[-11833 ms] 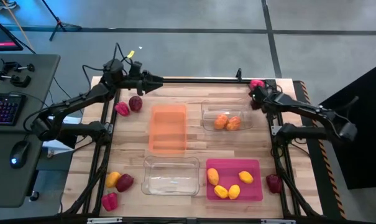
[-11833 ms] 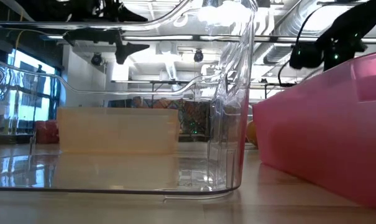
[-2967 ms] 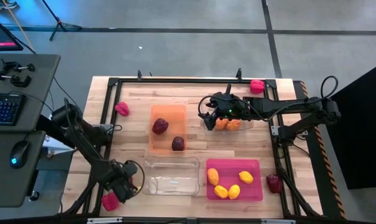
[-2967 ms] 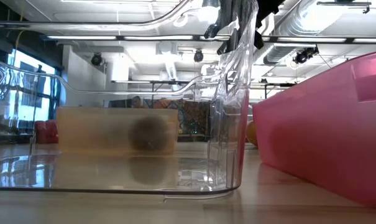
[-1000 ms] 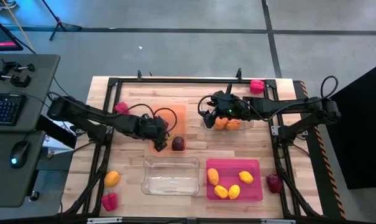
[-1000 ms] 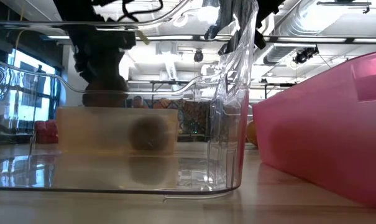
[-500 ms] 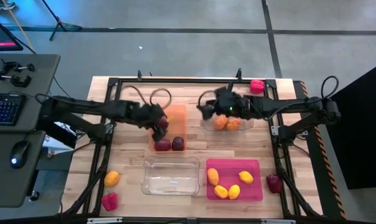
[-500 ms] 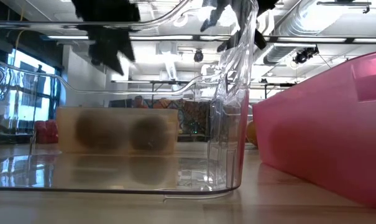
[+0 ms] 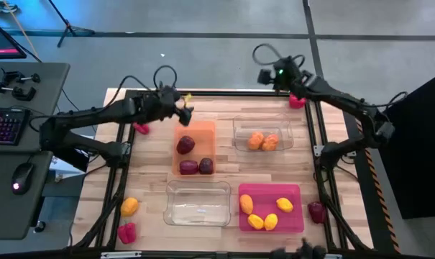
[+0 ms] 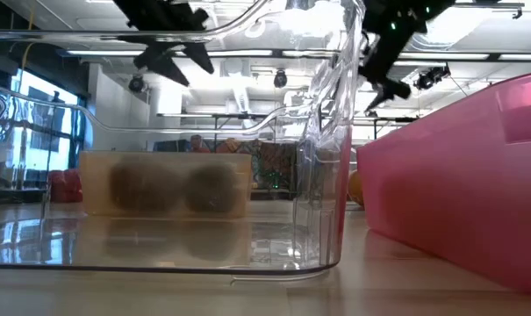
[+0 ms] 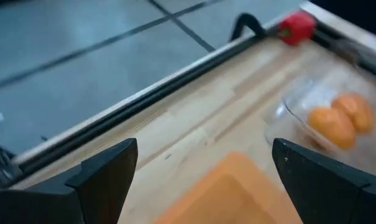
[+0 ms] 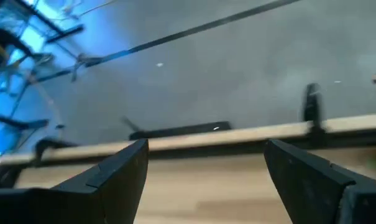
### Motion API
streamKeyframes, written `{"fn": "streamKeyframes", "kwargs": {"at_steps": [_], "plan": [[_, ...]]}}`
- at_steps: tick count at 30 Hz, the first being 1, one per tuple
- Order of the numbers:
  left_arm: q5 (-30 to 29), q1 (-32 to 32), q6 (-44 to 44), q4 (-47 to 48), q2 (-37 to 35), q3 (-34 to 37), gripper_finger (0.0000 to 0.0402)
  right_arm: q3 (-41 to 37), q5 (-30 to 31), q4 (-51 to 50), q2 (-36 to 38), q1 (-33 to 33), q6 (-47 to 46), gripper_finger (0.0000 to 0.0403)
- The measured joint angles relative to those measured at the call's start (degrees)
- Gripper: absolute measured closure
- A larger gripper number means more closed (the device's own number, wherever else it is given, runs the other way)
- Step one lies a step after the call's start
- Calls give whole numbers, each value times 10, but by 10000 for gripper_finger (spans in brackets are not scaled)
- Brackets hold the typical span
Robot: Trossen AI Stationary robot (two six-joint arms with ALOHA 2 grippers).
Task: Sort produce into baskets
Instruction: Put the top right bell pepper into the bottom transparent bin
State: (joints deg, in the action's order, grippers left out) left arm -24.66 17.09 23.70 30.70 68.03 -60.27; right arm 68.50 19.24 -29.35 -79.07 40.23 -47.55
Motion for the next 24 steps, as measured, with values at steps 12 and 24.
{"fn": "streamKeyframes", "kwargs": {"at_steps": [12,24], "plan": [[171,157,106,-145,28,0,41,-49,-69,4,-35,205,40,94],[289,267,58,-194,27,-47,41,-142,-13,16,-42,217,-27,94]]}}
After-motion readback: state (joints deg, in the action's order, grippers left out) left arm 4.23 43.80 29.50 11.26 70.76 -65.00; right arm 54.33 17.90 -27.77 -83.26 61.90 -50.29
